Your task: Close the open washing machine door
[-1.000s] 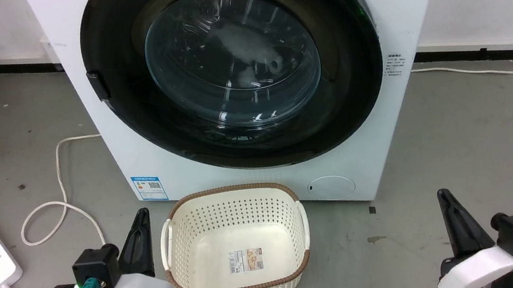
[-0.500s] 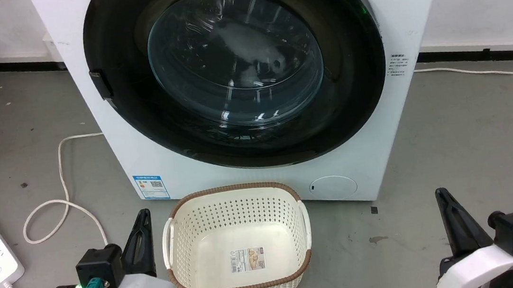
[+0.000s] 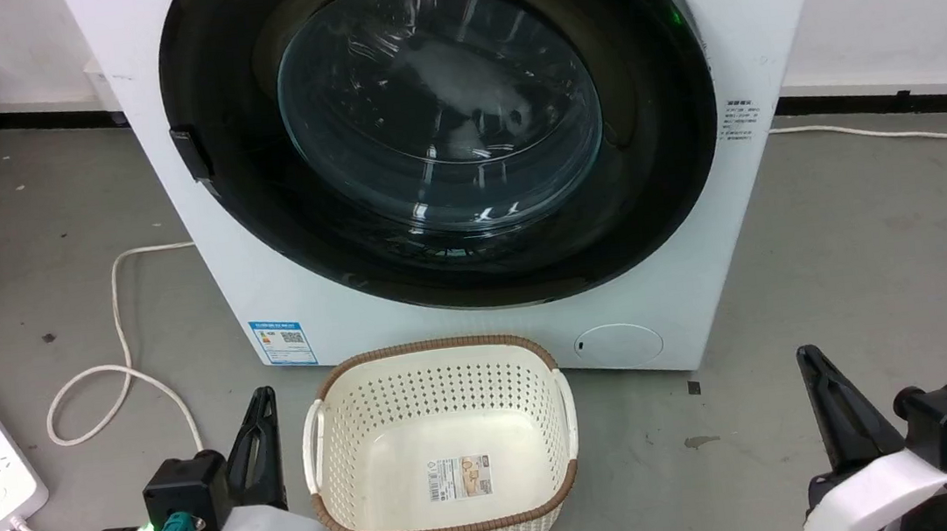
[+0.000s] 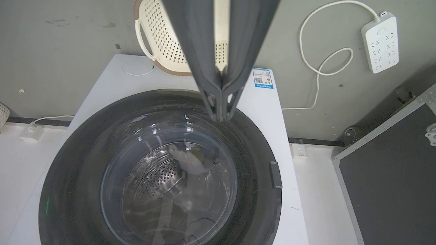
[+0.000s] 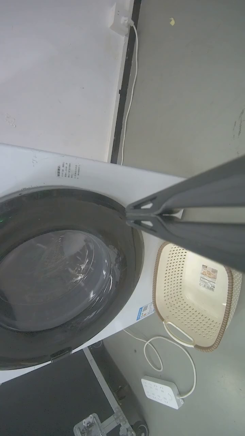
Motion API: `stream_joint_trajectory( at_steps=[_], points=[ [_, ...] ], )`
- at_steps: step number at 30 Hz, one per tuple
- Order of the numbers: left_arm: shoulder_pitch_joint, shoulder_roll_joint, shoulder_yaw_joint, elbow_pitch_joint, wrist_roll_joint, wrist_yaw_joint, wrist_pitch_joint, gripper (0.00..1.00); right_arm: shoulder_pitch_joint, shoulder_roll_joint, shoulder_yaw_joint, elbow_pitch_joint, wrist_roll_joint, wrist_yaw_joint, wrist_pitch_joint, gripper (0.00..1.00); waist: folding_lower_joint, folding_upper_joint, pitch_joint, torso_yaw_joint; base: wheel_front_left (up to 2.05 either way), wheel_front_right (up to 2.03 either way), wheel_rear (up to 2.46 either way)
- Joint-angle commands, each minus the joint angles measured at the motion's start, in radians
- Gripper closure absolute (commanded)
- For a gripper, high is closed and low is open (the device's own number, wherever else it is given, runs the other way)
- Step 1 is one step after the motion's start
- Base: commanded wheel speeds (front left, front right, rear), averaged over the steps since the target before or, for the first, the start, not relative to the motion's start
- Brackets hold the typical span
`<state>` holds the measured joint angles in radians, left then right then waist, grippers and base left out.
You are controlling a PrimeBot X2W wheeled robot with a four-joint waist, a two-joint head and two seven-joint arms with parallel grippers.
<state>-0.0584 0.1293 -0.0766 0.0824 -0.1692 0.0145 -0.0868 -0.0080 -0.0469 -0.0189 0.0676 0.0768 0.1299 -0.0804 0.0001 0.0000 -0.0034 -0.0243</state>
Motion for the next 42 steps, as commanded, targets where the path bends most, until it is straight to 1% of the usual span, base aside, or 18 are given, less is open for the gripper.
stream_joint_trajectory(
  at_steps=[1, 42],
  points=[
    [0.017, -0.008, 0.007, -0.009, 0.013, -0.004, 0.006, 1.0, 0.005, -0.002, 0.003, -0.009, -0.011, 0.0, 0.006, 1.0, 0.0, 0.0, 0.0, 0.001, 0.0, 0.0, 0.0],
    [0.05, -0.065, 0.063, -0.068, 0.138, -0.012, 0.071, 1.0, 0.007, -0.003, 0.016, -0.056, -0.064, 0.001, 0.066, 1.0, -0.0001, 0.0, 0.003, 0.02, 0.0, 0.0, 0.0]
  ],
)
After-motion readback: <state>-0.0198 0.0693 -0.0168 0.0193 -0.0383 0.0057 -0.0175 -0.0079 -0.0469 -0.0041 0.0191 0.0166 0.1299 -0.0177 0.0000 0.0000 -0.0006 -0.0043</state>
